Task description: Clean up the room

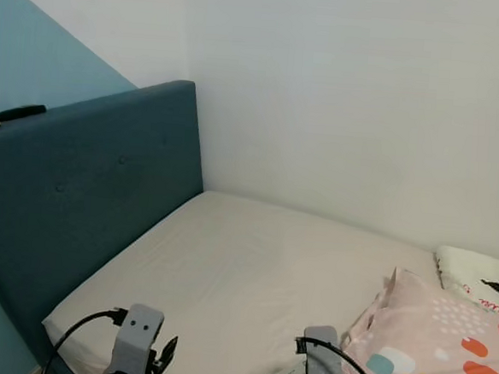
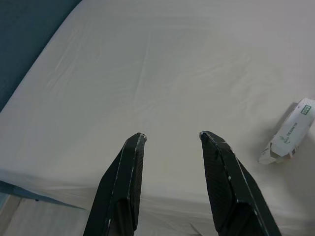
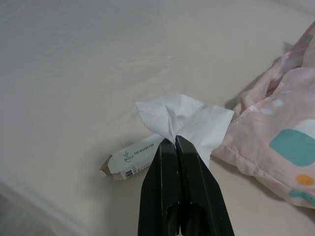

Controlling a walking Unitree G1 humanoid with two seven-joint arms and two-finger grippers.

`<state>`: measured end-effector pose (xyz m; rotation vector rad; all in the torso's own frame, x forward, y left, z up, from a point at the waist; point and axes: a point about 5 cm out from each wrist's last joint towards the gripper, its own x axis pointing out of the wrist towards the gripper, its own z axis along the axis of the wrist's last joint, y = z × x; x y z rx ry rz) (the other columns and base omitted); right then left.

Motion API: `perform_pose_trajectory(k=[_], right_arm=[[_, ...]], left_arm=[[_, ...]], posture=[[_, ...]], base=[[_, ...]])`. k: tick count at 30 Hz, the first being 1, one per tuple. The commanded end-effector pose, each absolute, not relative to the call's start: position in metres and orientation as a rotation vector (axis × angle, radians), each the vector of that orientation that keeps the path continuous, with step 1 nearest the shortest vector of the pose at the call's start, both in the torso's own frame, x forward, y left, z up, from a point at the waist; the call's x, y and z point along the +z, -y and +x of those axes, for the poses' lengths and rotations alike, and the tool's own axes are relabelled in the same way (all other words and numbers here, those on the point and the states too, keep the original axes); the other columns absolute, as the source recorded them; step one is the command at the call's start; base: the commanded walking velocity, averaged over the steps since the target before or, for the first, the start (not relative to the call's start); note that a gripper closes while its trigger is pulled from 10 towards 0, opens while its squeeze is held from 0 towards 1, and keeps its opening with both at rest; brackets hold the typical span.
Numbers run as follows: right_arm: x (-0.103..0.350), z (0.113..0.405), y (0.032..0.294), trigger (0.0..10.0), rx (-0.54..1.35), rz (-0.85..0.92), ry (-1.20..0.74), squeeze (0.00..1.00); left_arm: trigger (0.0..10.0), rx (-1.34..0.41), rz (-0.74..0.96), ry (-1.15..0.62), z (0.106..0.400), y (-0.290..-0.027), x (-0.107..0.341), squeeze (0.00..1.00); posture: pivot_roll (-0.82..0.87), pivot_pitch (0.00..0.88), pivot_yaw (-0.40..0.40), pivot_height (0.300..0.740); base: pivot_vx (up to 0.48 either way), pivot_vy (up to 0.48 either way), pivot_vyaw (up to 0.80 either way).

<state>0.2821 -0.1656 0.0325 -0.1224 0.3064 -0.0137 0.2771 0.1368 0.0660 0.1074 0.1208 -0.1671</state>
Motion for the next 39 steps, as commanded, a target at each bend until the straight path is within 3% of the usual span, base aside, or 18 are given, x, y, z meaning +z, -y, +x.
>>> perform_pose_trajectory(k=[1,23,32,39], right_arm=[[0.025,0.277,0.165,10.0,-0.013,-0.12,-0.337,0.0],[0.034,0.285,0.175,10.0,0.033,-0.199,-0.31,0.0],[0.032,0.285,0.176,10.0,0.043,-0.192,-0.318,0.0],[0.028,0.281,0.173,10.0,0.03,-0.162,-0.323,0.0]], left_arm=[[10.0,-0.157,0.114,-0.145,0.273,-0.14,0.058,0.0],[10.0,-0.155,0.108,-0.137,0.273,-0.126,0.053,0.0],[10.0,-0.144,0.122,-0.12,0.273,-0.129,0.055,0.0],[10.0,-0.144,0.134,-0.112,0.275,-0.135,0.057,0.0]], posture=[[0.01,0.073,-0.002,0.74],[-0.03,0.064,-0.08,0.74],[-0.01,0.077,-0.071,0.74],[-0.01,0.08,-0.052,0.74]], base=[[0.0,0.0,0.0],[0.0,0.0,0.0],[0.0,0.0,0.0],[0.0,0.0,-0.8]])
